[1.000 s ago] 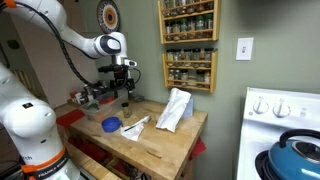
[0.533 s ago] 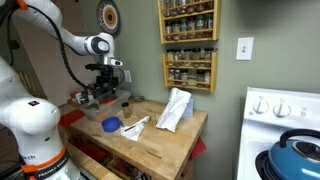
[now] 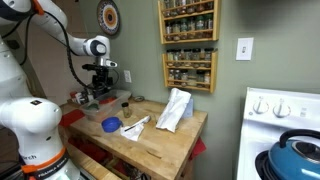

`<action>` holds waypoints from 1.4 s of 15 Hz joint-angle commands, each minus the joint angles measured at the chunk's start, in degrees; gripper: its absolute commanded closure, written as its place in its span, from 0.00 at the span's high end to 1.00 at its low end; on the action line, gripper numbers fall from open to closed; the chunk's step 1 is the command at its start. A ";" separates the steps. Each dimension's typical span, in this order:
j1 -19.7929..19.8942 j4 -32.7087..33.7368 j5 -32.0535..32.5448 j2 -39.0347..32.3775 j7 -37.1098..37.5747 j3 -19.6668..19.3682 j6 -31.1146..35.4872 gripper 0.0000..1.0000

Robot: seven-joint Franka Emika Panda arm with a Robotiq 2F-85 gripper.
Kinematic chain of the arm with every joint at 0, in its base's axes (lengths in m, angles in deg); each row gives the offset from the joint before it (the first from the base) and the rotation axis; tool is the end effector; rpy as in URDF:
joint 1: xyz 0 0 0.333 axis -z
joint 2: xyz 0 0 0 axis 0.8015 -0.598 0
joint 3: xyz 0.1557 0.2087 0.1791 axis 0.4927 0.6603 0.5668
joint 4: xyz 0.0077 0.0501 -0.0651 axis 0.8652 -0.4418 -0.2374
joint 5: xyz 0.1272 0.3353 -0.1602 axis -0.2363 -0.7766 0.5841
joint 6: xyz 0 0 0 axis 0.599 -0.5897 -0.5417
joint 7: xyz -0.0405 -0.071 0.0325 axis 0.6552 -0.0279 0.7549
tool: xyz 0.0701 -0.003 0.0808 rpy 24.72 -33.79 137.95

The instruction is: Pick up the orange cup from the clear container and put it on the table, pick up the spice bottle with a black lid from the table and put it in the orange cup, pick up the orange cup with the spice bottle and put it in the clear storage container

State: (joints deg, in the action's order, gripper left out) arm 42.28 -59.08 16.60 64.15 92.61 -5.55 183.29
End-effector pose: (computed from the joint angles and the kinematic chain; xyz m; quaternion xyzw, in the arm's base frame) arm 0.4270 0.1856 0.3937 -0.9868 -0.1139 0.1125 0.0240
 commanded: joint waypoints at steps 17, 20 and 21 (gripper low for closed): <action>-2.72 -5.10 -1.12 -12.81 0.30 2.72 39.94 1.00; -3.24 -4.77 1.14 -15.28 2.12 2.91 43.67 1.00; -3.43 -4.61 2.07 -16.11 3.46 2.63 45.00 1.00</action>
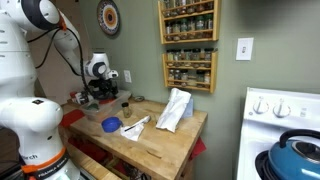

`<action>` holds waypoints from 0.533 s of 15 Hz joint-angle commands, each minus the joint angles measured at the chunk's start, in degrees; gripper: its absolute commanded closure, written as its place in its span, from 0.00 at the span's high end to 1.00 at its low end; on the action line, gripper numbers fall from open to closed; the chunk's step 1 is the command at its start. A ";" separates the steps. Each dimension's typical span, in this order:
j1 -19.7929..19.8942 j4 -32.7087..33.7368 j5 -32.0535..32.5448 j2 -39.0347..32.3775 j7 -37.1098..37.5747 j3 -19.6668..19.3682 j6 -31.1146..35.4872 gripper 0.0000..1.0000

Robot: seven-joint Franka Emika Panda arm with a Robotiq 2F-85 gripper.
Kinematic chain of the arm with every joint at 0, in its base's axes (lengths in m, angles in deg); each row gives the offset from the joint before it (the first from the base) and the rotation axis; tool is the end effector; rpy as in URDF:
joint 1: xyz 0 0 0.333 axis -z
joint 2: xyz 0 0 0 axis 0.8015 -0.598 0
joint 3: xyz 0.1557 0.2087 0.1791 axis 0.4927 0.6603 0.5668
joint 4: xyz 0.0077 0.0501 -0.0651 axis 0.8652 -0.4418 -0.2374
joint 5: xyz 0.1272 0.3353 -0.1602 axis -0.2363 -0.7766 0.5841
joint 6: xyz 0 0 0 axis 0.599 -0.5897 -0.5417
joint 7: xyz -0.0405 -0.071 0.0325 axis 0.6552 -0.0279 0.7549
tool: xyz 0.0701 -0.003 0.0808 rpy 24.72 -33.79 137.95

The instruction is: Pick up the orange cup from the clear container and put it on the table, pick up the spice bottle with a black lid from the table and put it in the orange cup, pick up the orange cup with the spice bottle and put it in the clear storage container

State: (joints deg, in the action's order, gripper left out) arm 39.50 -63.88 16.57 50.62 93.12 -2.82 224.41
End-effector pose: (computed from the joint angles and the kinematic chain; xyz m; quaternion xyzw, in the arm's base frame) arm 0.4619 0.2381 0.3050 -0.9855 -0.1309 -0.0776 0.0749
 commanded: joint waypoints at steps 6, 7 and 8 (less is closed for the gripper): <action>-2.02 1.74 5.36 -6.60 8.32 -0.87 8.48 1.00; -2.38 2.00 6.20 -7.19 9.39 -1.18 9.26 1.00; -2.75 2.30 7.08 -7.77 10.24 -1.50 10.08 1.00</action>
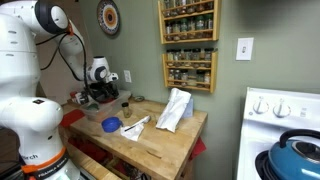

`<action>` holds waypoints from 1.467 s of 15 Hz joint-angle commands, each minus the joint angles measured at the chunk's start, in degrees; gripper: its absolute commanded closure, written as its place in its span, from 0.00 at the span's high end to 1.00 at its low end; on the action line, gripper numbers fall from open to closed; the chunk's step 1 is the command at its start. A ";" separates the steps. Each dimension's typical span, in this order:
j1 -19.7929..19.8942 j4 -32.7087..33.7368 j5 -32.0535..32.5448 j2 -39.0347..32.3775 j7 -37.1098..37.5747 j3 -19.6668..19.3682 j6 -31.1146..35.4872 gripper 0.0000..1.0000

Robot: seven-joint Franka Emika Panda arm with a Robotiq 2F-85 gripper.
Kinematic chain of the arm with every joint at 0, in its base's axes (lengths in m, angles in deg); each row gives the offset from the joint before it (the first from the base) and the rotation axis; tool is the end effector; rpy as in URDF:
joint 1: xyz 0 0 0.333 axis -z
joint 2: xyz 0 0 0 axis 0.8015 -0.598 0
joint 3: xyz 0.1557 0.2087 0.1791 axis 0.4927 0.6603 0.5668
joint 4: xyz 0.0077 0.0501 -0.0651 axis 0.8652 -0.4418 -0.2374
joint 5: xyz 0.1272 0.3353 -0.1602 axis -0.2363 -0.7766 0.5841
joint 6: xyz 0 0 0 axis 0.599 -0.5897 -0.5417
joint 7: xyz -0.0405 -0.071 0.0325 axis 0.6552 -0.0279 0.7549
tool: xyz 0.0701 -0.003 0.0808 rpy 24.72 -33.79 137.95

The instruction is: Pick up the orange cup from the clear container and put it on the table, pick up the spice bottle with a black lid from the table and put it in the orange cup, pick up the orange cup with the spice bottle and put it in the clear storage container

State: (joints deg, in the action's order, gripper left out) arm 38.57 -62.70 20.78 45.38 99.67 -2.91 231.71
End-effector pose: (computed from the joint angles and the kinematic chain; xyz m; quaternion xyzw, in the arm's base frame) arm 0.4706 0.2526 0.2806 -0.9856 -0.1070 -0.1047 0.0782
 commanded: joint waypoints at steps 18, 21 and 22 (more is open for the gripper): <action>-7.62 6.13 9.69 -9.43 9.25 -6.76 3.46 0.57; -7.44 6.33 9.30 -9.75 8.49 -6.44 3.13 0.34; -7.38 6.37 9.17 -9.79 8.35 -6.37 3.03 0.25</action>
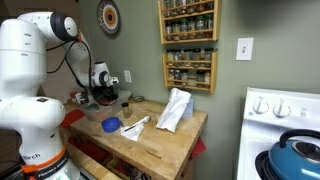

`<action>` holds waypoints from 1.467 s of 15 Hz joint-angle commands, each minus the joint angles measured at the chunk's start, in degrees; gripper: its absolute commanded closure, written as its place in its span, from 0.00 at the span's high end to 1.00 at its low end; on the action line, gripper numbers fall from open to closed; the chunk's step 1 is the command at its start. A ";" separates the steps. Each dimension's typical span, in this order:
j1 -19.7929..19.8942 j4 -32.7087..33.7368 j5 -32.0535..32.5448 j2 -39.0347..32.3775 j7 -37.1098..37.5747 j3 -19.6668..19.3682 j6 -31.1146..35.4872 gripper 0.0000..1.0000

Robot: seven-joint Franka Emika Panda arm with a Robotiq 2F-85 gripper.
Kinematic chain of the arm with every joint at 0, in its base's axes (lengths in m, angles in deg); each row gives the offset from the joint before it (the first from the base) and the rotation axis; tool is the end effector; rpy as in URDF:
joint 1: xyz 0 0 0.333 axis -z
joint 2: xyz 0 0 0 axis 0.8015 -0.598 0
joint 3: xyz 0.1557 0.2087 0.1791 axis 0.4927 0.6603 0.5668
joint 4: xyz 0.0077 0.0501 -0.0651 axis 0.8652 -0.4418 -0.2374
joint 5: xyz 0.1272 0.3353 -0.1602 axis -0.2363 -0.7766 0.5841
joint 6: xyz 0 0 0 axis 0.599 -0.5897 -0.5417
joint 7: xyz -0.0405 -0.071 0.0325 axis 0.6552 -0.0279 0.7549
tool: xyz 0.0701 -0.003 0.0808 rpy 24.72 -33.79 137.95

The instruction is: Pick up the orange cup from the clear container and put it on the table, pick up the spice bottle with a black lid from the table and put it in the orange cup, pick up the orange cup with the spice bottle and put it in the clear storage container

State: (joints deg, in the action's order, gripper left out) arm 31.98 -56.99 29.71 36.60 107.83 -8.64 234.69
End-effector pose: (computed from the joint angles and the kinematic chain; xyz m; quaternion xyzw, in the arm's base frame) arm 0.4881 0.2801 0.2405 -0.9858 -0.1118 -0.1116 0.0566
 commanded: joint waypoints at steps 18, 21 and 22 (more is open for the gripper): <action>9.36 2.00 -5.21 18.98 -8.24 1.05 -19.52 0.04; 11.13 1.67 -5.18 21.40 -8.27 0.07 -21.02 0.04; 11.12 1.56 -5.18 21.45 -8.26 0.10 -21.02 0.04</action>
State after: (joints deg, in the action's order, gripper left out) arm 42.31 -55.48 24.62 58.02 99.66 -9.29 213.76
